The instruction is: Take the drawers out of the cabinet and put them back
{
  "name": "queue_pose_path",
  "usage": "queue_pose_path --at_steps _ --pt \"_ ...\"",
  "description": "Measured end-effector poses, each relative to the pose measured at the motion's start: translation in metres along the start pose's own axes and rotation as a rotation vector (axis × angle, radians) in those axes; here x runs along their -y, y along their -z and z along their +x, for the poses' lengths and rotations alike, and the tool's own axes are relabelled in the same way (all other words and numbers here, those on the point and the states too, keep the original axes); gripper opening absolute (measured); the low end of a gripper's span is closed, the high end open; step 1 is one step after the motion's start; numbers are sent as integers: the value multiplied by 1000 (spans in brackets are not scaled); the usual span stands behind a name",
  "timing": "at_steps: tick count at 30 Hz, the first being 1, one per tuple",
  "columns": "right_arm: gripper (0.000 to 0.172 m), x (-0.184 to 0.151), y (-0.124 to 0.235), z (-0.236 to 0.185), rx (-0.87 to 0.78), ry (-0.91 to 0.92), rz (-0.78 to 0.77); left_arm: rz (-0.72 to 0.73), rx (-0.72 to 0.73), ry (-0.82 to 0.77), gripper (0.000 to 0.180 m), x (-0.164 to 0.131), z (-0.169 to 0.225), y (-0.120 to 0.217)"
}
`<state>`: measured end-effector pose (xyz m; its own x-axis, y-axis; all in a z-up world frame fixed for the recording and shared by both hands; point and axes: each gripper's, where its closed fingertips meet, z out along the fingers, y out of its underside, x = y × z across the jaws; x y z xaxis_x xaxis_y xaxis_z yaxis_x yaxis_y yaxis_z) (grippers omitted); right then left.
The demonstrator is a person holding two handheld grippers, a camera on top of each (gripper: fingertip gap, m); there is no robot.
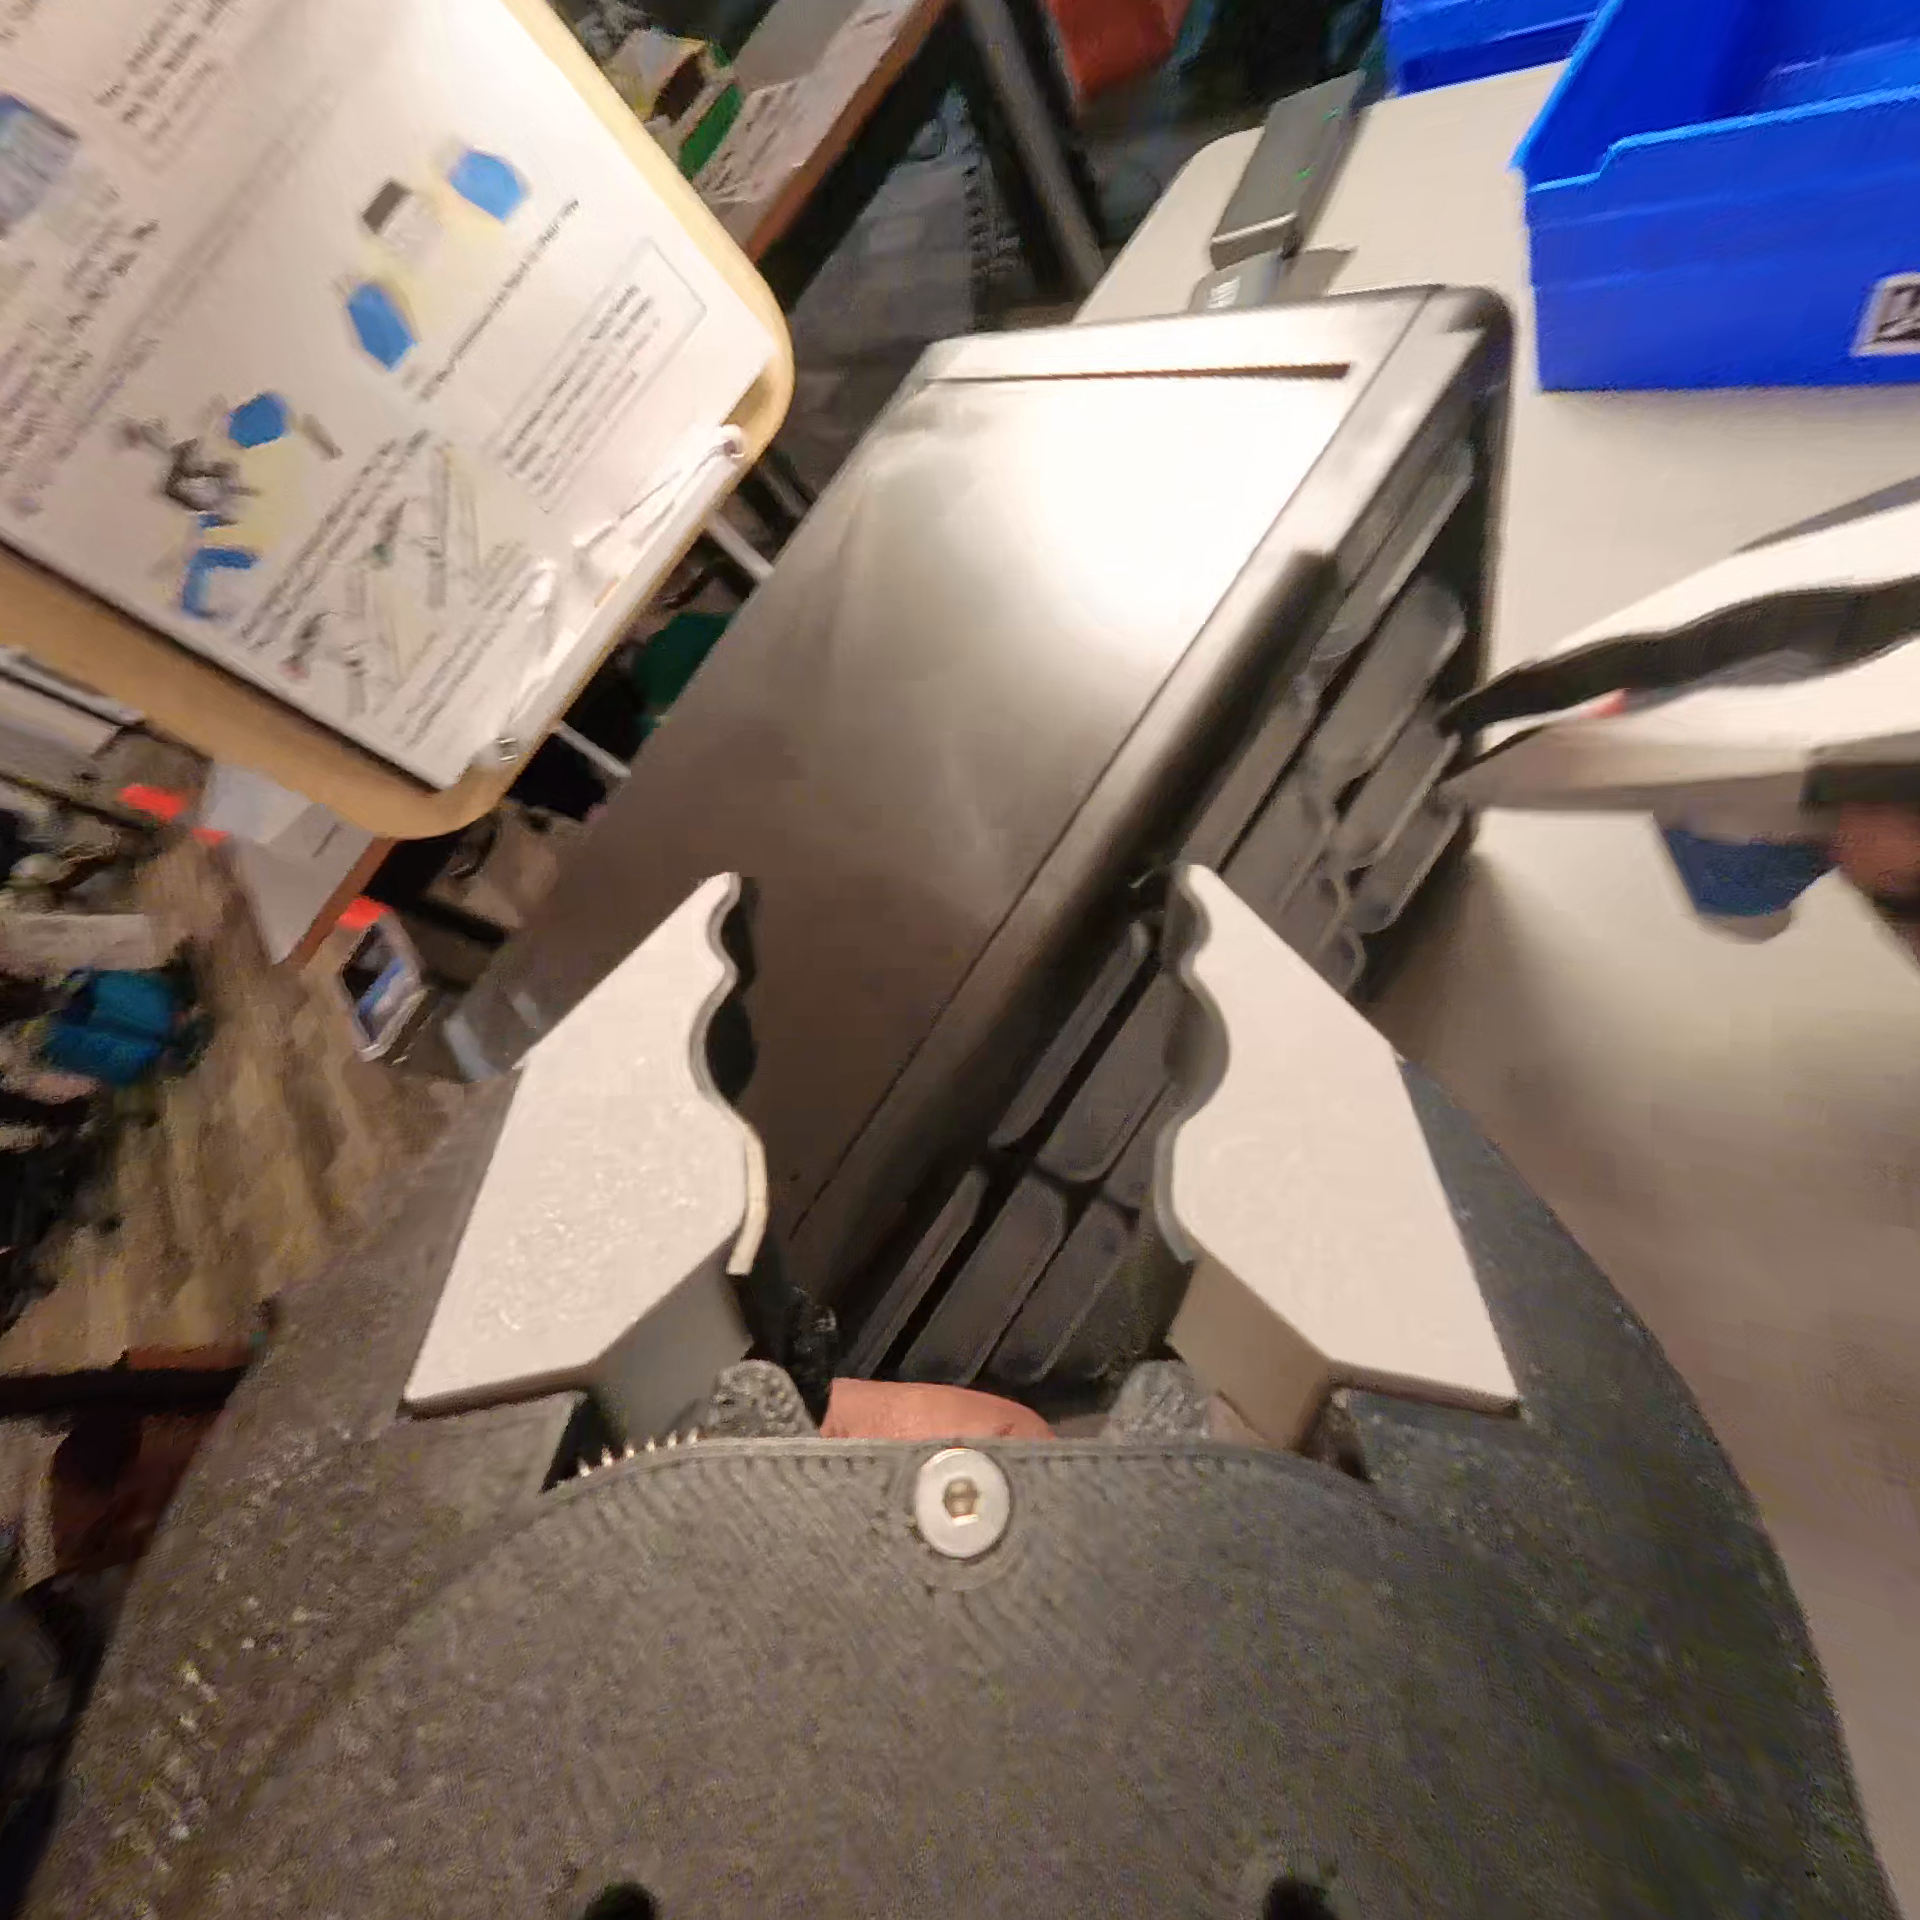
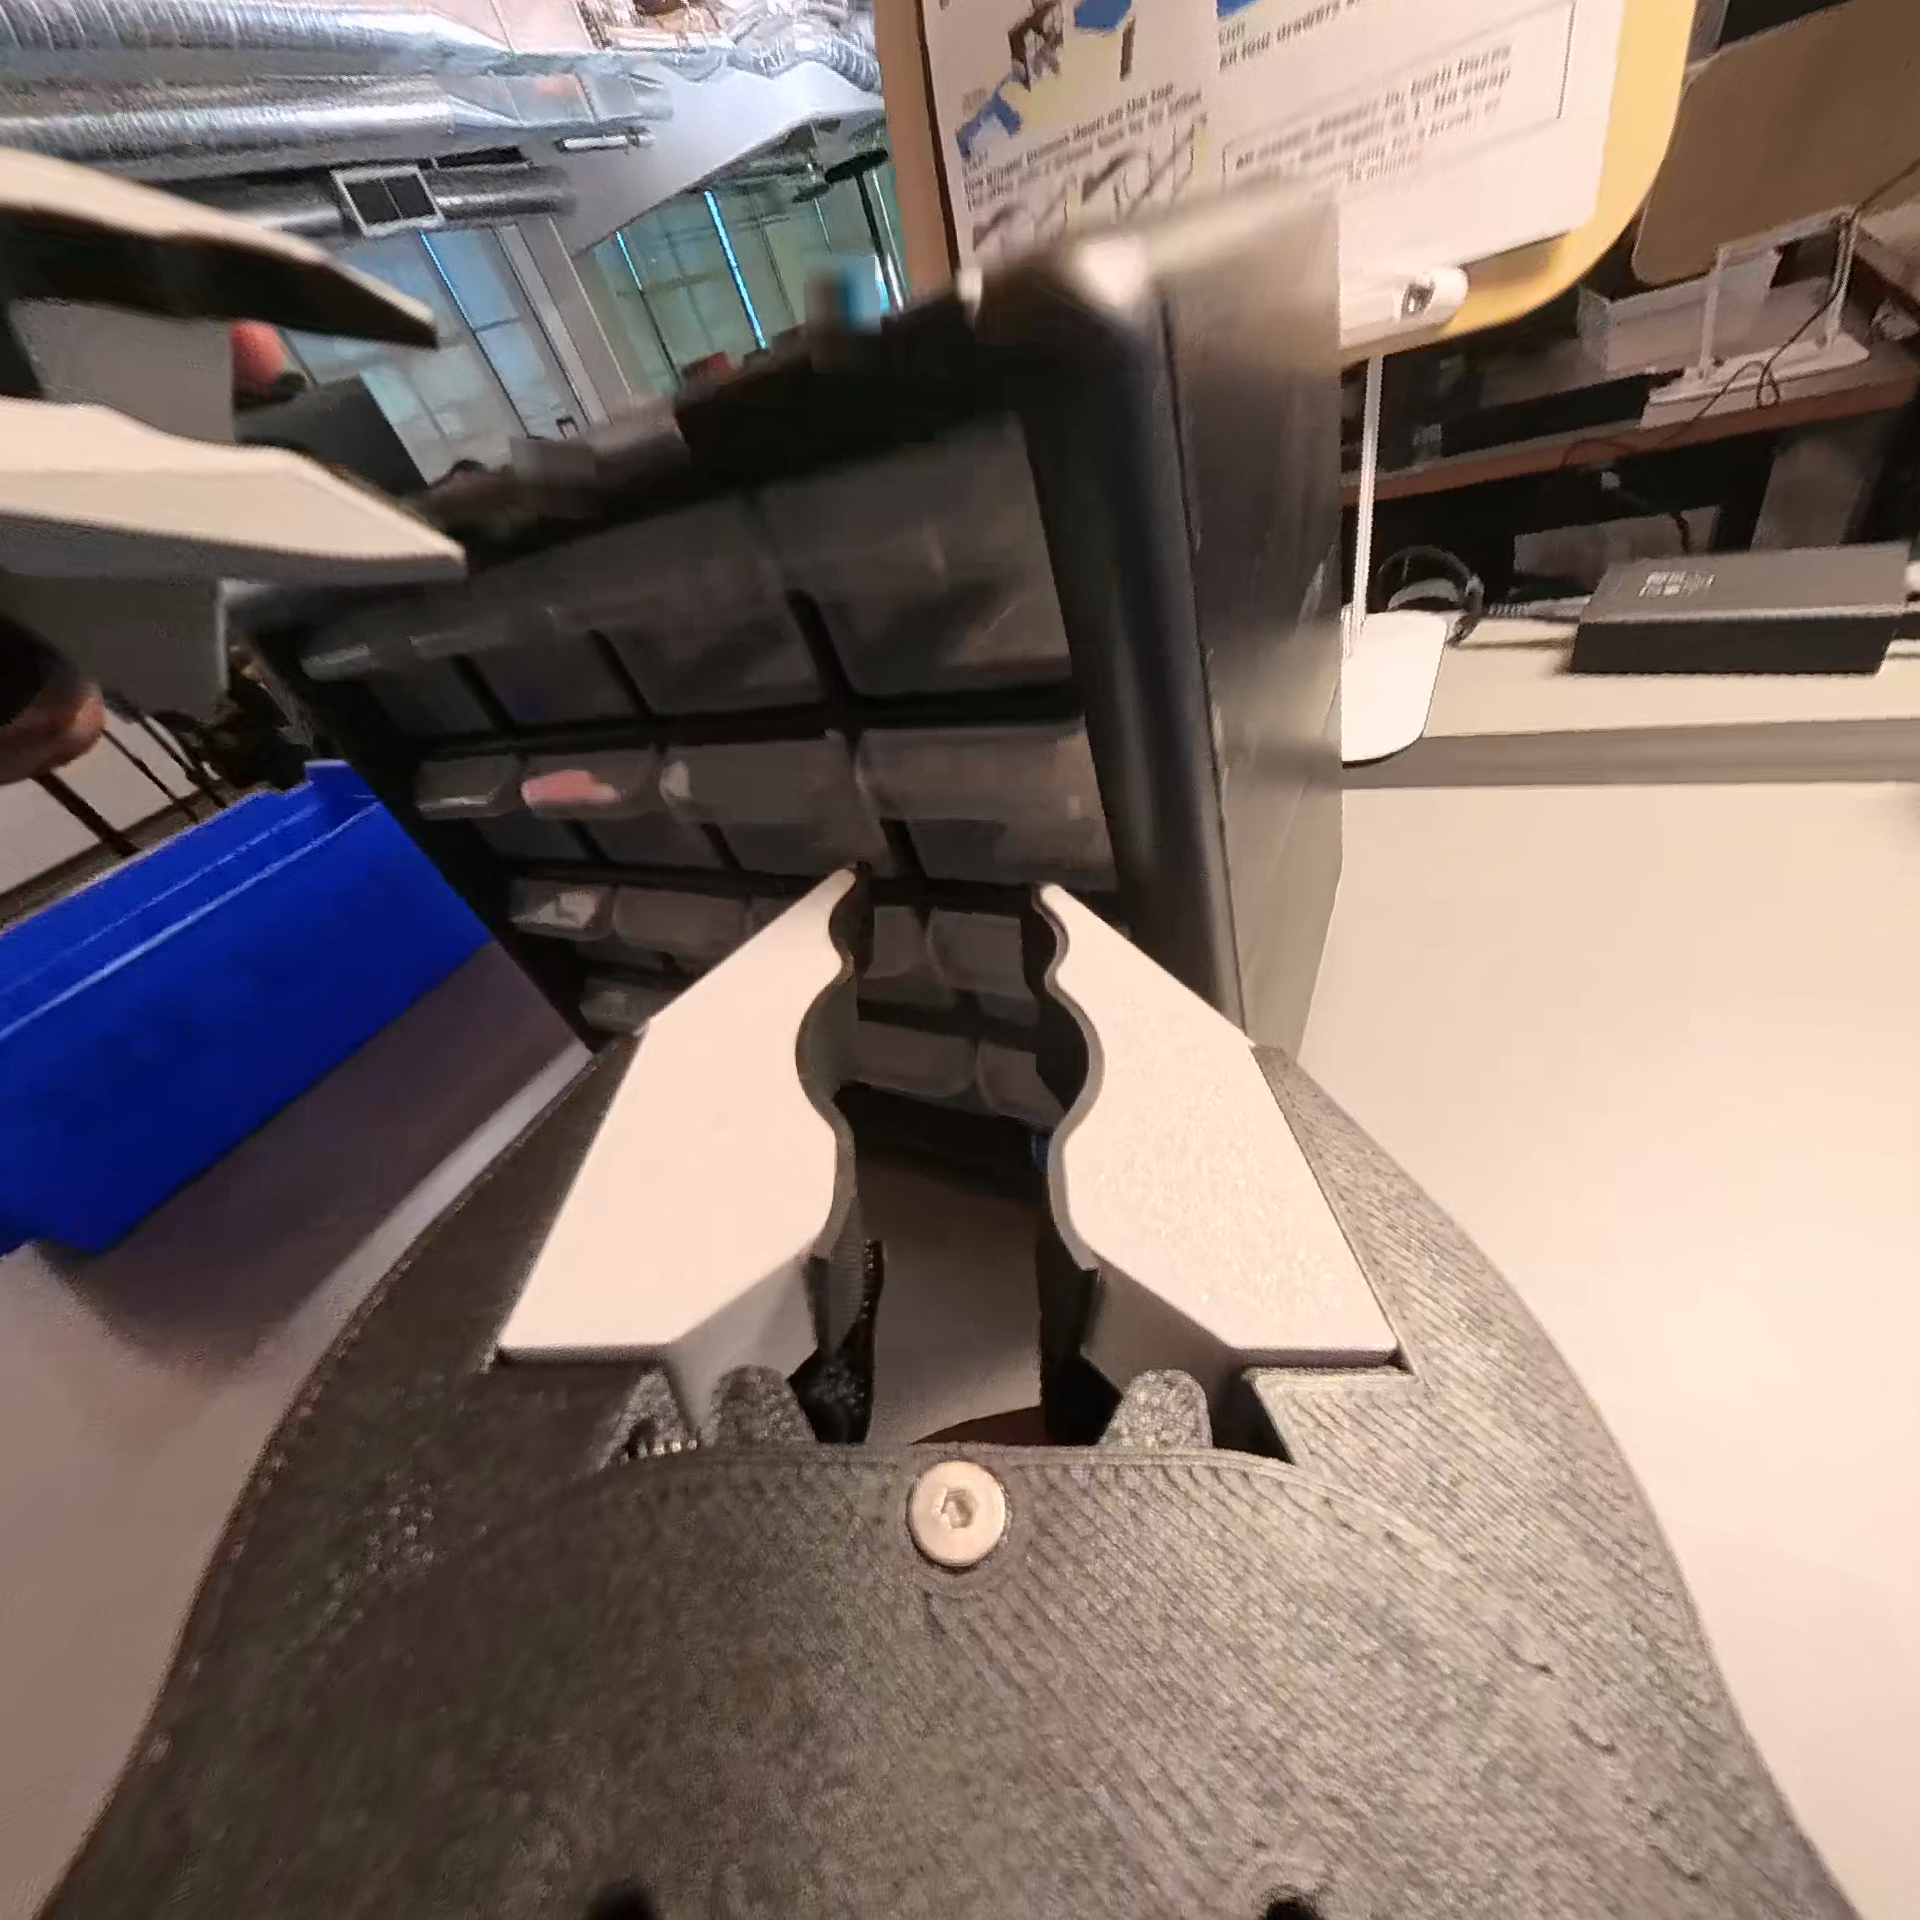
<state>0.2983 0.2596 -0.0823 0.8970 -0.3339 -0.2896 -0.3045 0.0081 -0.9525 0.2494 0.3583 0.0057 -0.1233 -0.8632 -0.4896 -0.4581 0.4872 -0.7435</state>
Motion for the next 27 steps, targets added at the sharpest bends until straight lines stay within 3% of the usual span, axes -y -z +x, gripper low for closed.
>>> queue_pose_path --at_steps 2,8,15,23,27 --pt "31 -15 -3 -1 5 17 -28 22 -43 8 69 2 11 -11" --pt "32 -38 -10 -6 20 99 -108 87 -106 -11 74 3 16 -7" --pt "32 -43 -10 -15 39 141 -120 126 -91 -68 75 3 14 -2" --pt "32 -42 -9 -13 41 130 -112 172 -23 36 84 3 -14 5" --pt "32 -42 -9 -12 54 97 -110 195 -67 91 84 0 -15 2"
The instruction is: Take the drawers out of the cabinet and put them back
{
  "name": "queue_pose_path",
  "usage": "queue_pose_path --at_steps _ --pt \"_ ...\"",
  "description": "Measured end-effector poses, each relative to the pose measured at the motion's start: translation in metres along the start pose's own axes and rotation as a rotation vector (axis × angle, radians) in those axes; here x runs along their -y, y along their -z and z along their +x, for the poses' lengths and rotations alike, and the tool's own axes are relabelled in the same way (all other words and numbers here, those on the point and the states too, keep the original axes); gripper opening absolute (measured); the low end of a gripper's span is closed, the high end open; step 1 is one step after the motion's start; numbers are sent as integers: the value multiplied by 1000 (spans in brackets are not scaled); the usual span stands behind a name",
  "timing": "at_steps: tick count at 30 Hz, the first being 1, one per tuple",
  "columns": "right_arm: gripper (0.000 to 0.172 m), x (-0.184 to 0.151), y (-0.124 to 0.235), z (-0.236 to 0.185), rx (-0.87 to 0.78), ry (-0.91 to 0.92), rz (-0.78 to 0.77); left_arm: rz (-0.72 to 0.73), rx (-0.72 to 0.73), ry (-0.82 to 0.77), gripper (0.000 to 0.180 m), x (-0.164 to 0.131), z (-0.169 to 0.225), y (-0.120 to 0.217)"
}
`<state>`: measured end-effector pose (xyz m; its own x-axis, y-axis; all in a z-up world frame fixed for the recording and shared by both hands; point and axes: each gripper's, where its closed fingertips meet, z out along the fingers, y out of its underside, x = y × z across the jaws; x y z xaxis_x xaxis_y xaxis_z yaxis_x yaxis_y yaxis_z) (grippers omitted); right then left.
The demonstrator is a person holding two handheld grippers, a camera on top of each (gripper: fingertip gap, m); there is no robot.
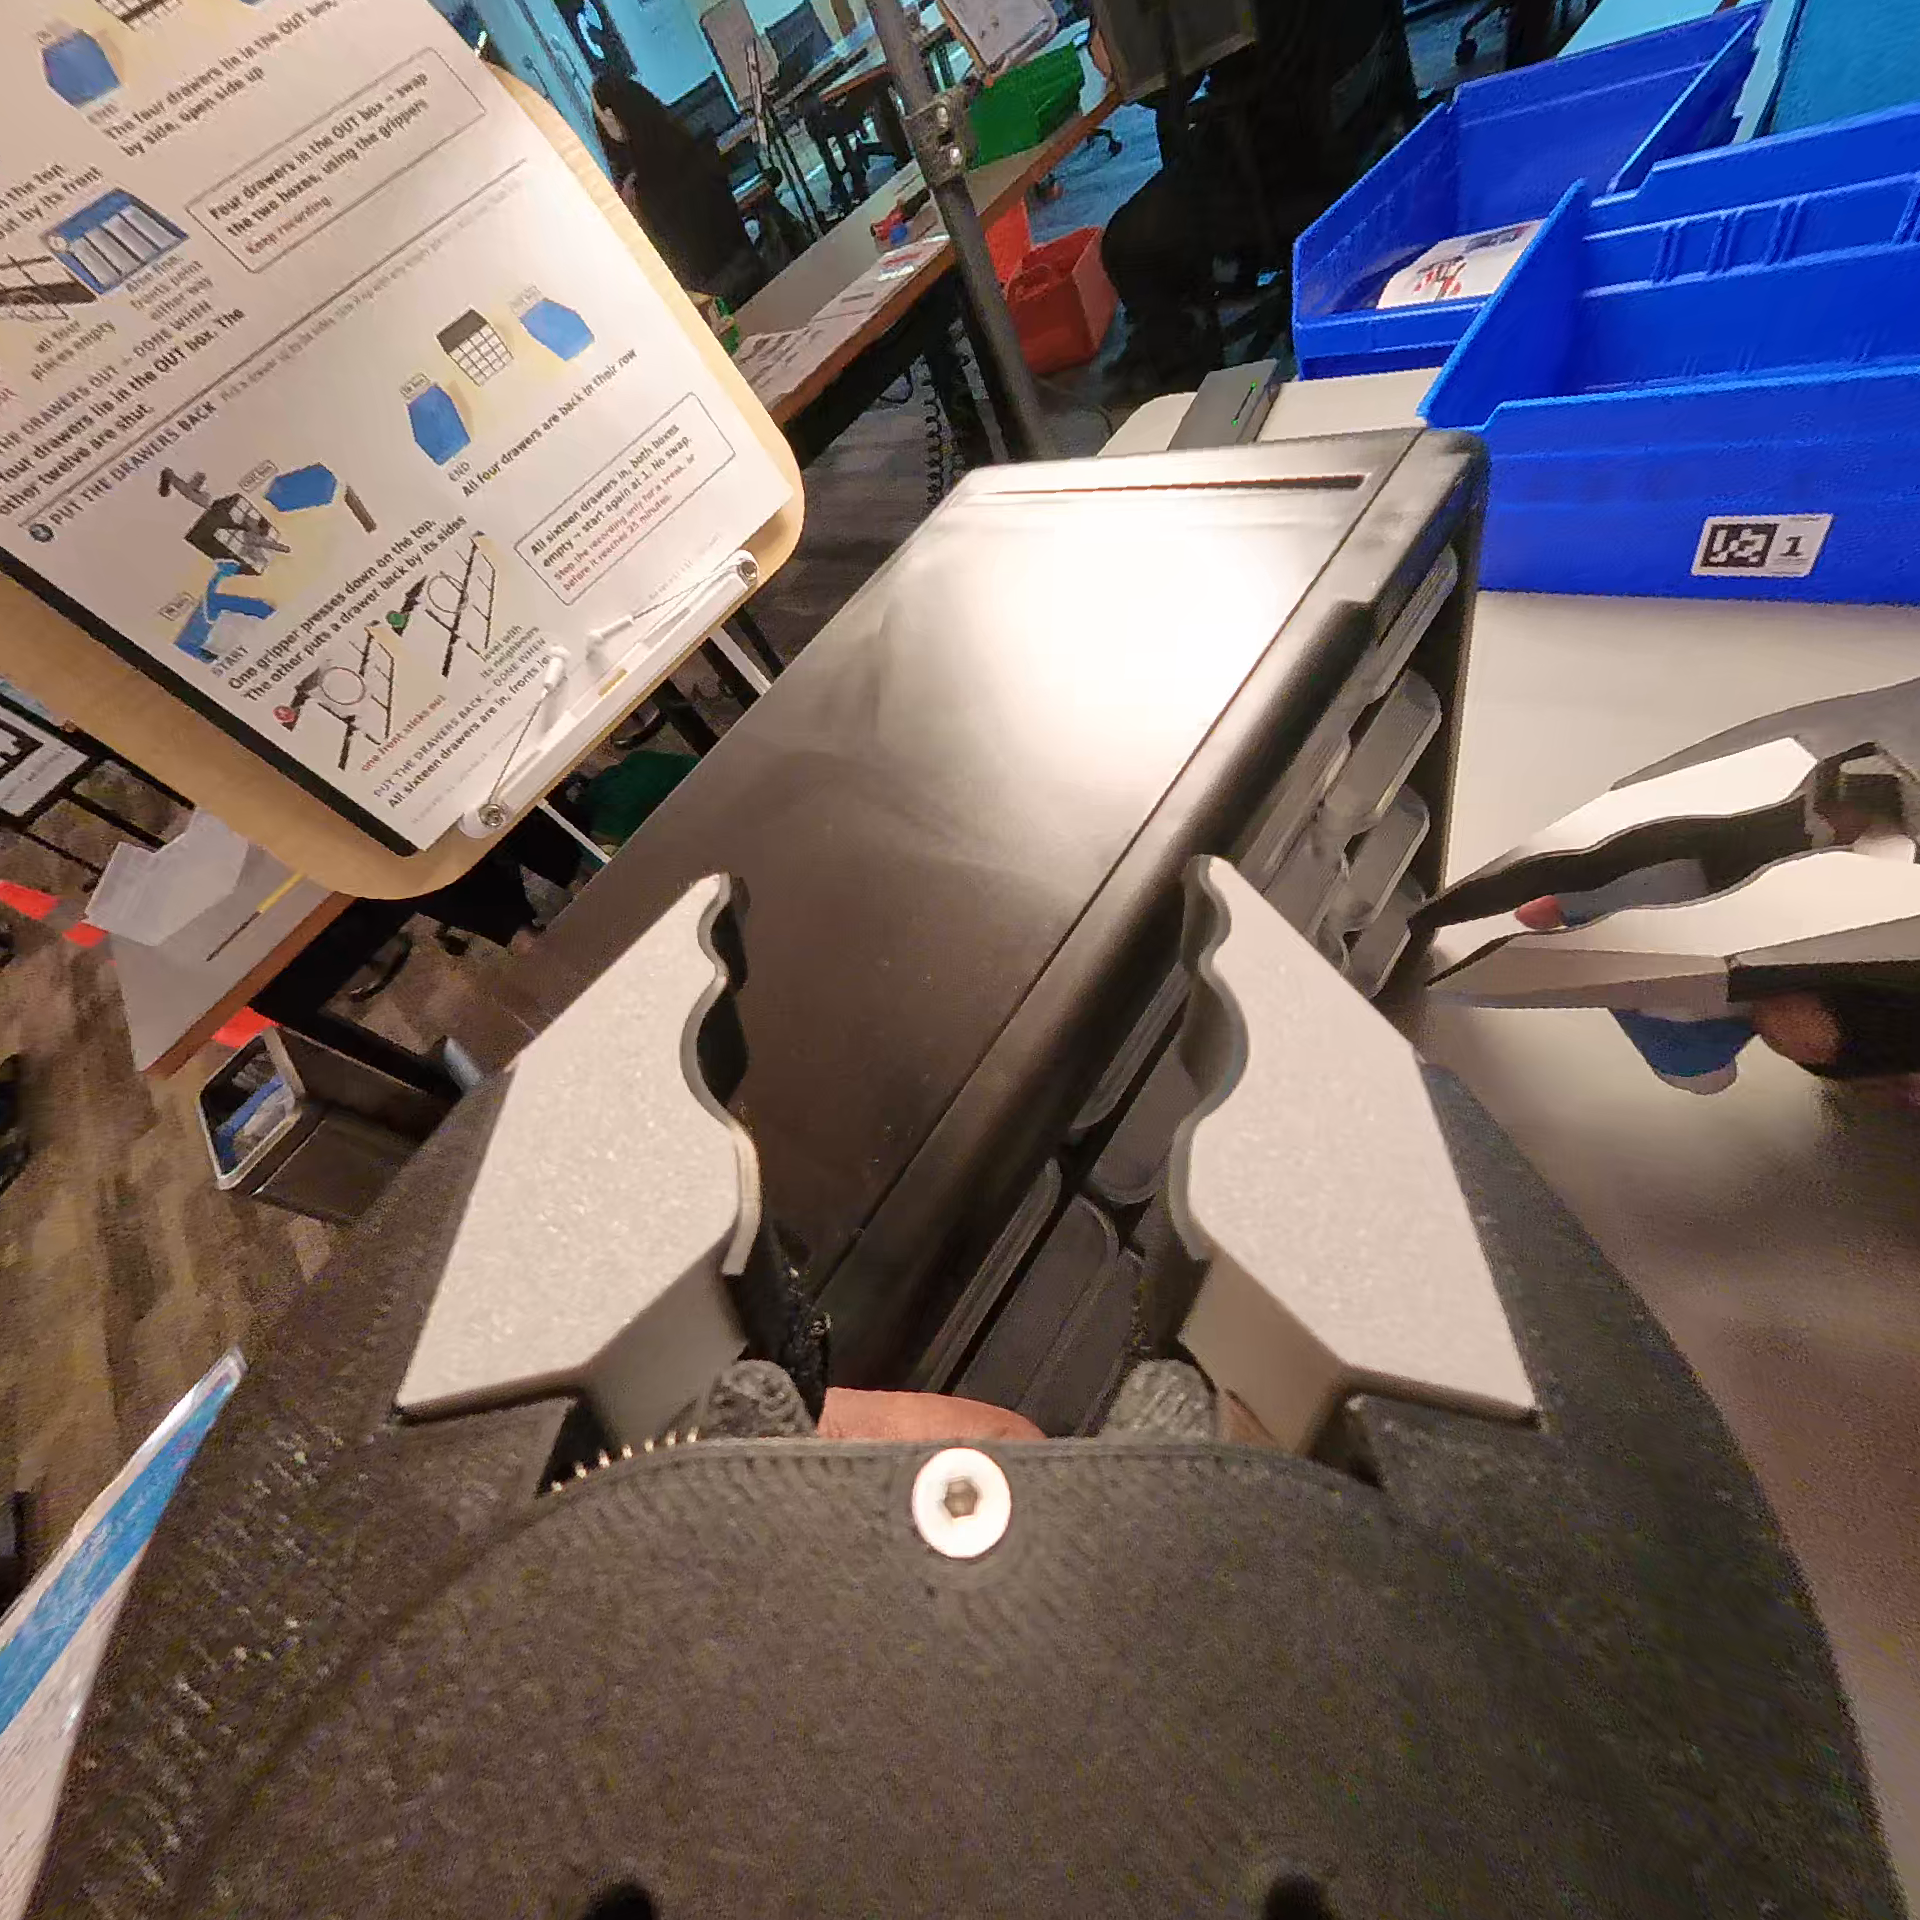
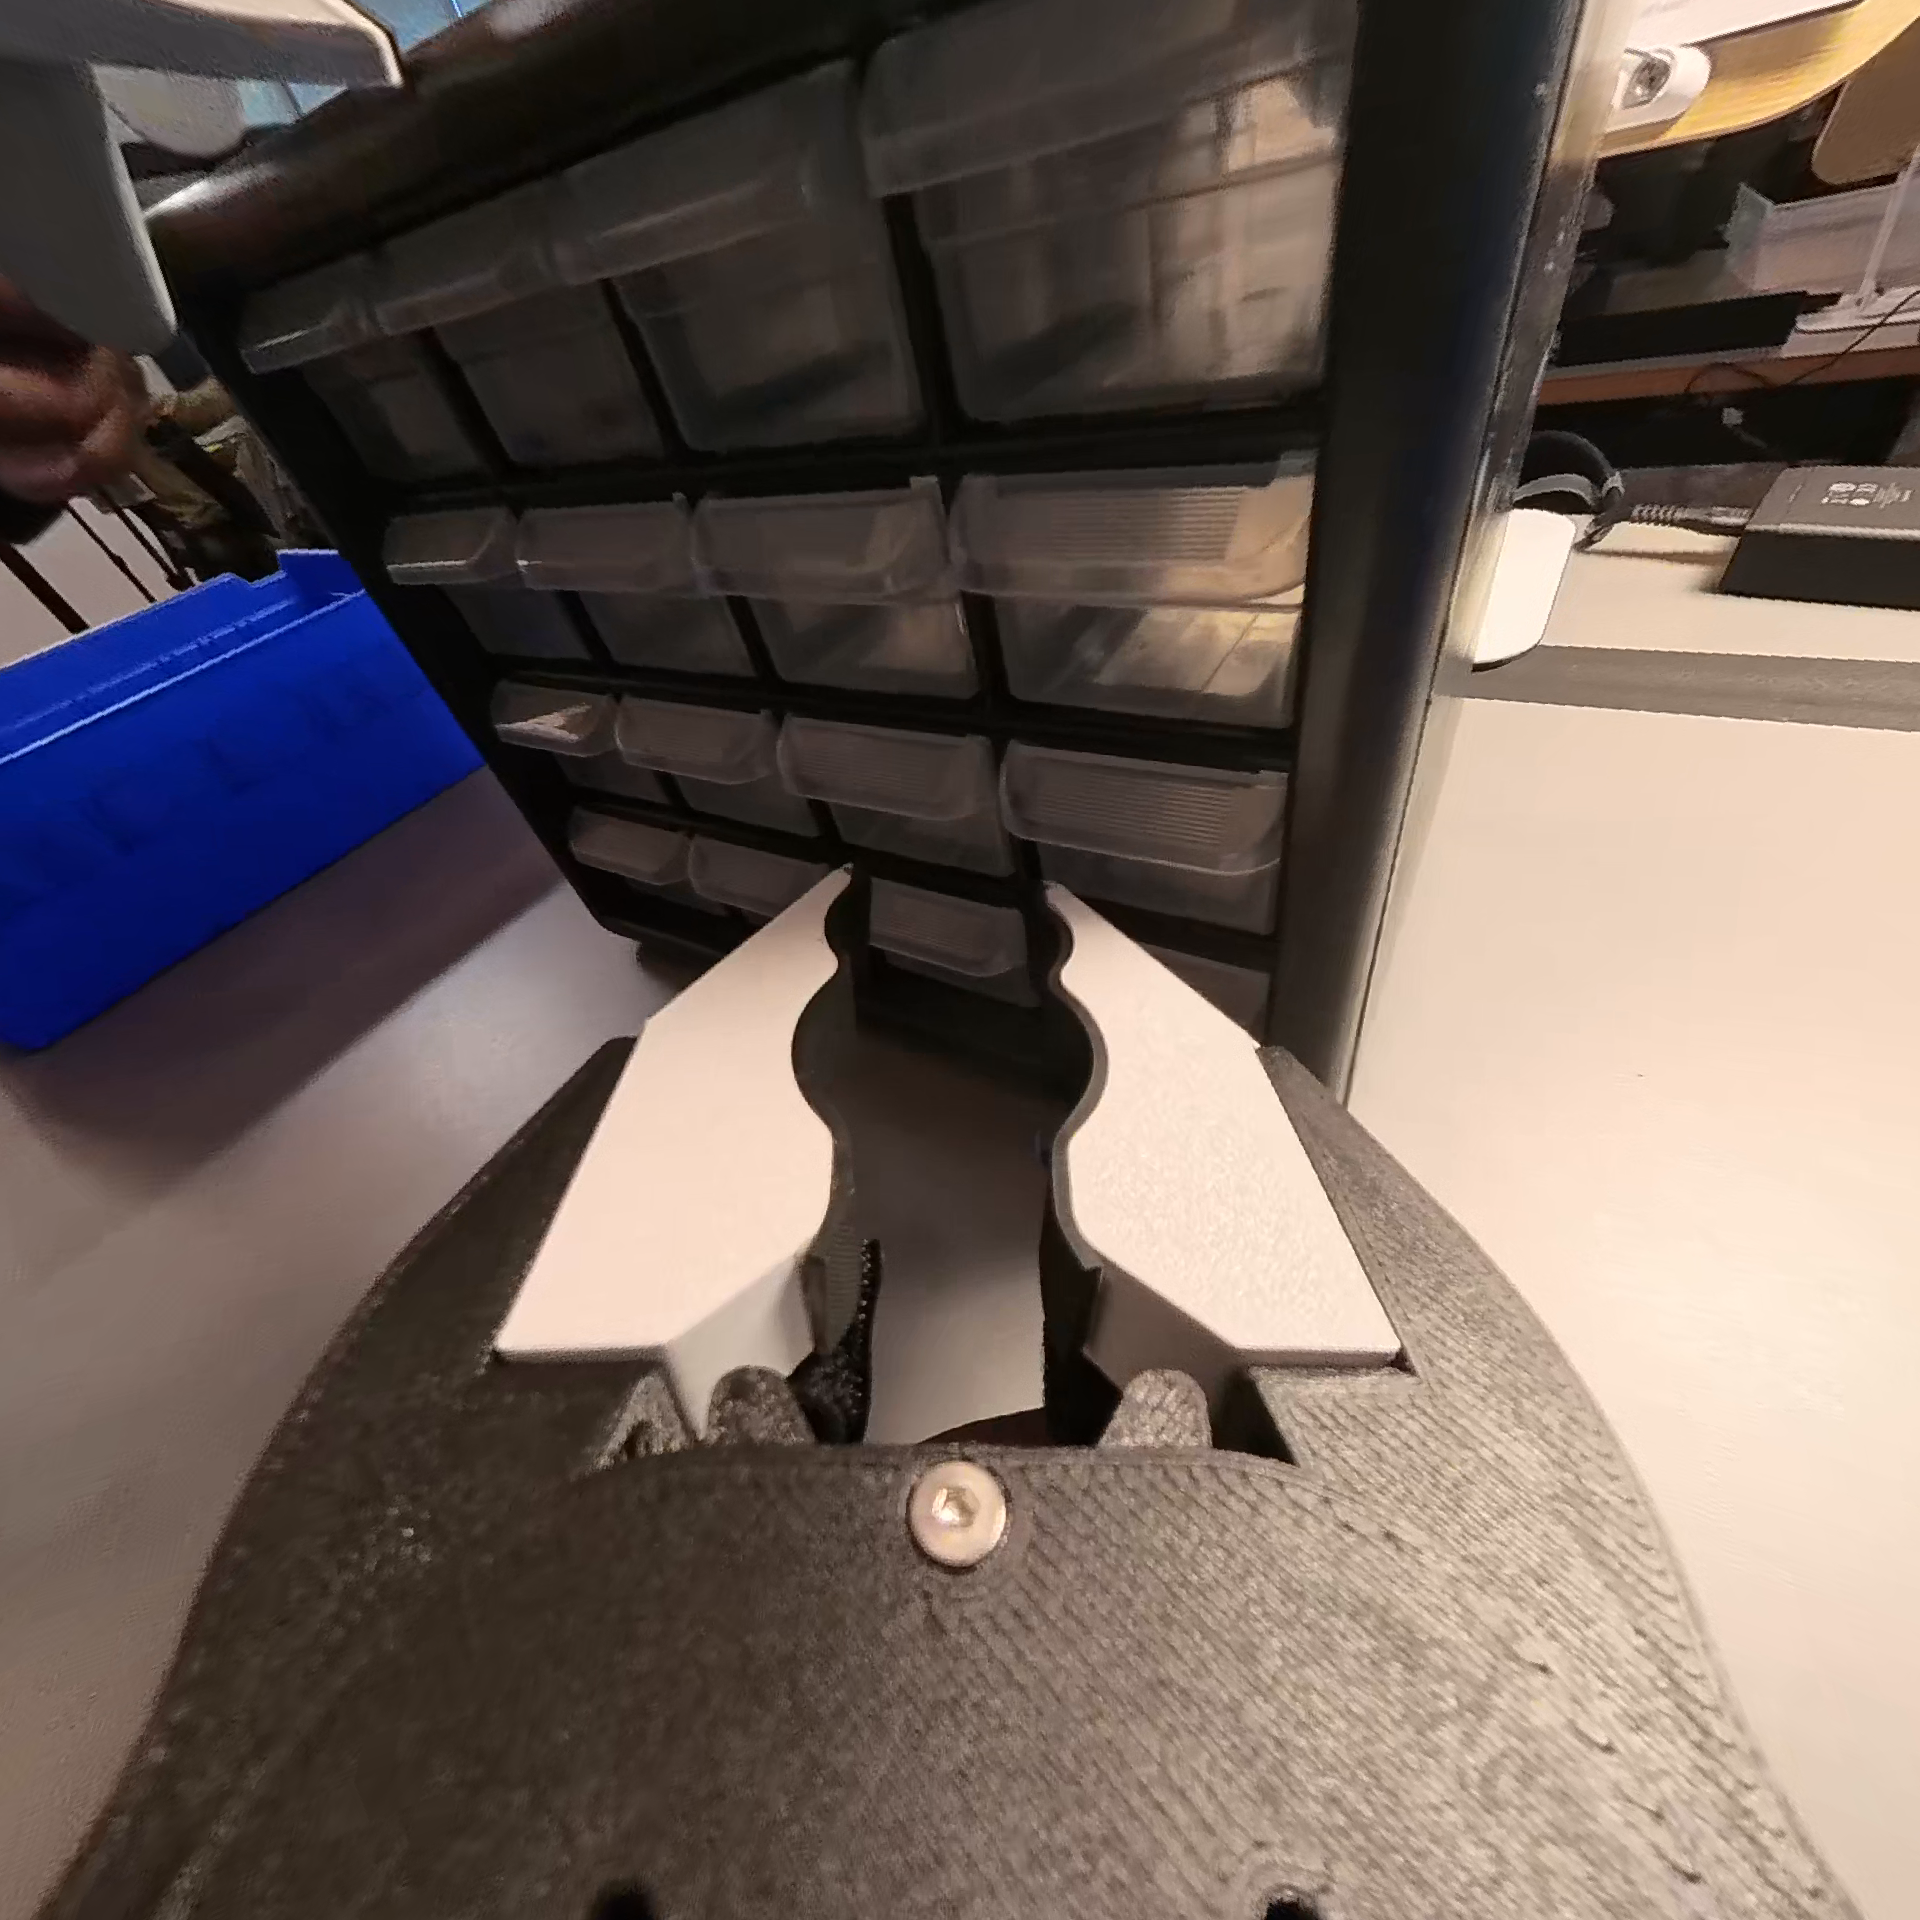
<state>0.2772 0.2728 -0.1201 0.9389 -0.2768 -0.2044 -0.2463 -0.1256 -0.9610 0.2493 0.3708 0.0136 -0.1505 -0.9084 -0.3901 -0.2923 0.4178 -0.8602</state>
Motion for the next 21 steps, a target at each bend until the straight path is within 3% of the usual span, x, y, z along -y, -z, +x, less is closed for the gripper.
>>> queue_pose_path --at_steps 8,17,21 --pt "33 3 1 -2 50 -77 27 -38 -61 -38 83 -9 6 3" --pt "33 17 3 2 61 -178 123 -108 -4 -156 88 -25 0 1" --pt "33 26 4 10 52 -250 189 -104 -4 -168 82 -25 0 3"
